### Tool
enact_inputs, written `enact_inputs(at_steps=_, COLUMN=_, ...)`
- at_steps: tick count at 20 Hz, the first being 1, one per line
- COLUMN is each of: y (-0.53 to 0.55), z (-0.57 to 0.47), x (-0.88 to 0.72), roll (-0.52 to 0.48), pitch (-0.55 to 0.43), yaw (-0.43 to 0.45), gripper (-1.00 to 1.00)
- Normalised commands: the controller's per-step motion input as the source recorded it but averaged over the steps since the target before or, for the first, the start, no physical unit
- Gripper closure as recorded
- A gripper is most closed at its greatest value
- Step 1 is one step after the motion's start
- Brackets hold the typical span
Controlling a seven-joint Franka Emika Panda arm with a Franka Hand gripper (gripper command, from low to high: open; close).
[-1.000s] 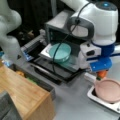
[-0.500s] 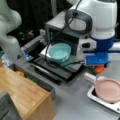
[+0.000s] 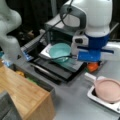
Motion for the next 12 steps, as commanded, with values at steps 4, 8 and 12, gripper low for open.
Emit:
enact_inputs(at_steps=4, y=-0.08, z=-0.16, x=-0.7, roll=0.133, pitch=-0.157, yaw=-0.312, gripper=1.0)
enact_inputs(at_steps=8, y=-0.03, z=-0.15, x=-0.79, roll=0.095, pitch=-0.185, yaw=-0.297, gripper=1.0)
enact_inputs(at_steps=12, y=0.02, z=-0.19, x=-0.8, roll=0.063, pitch=-0.235, yaw=-0.26, gripper=1.0)
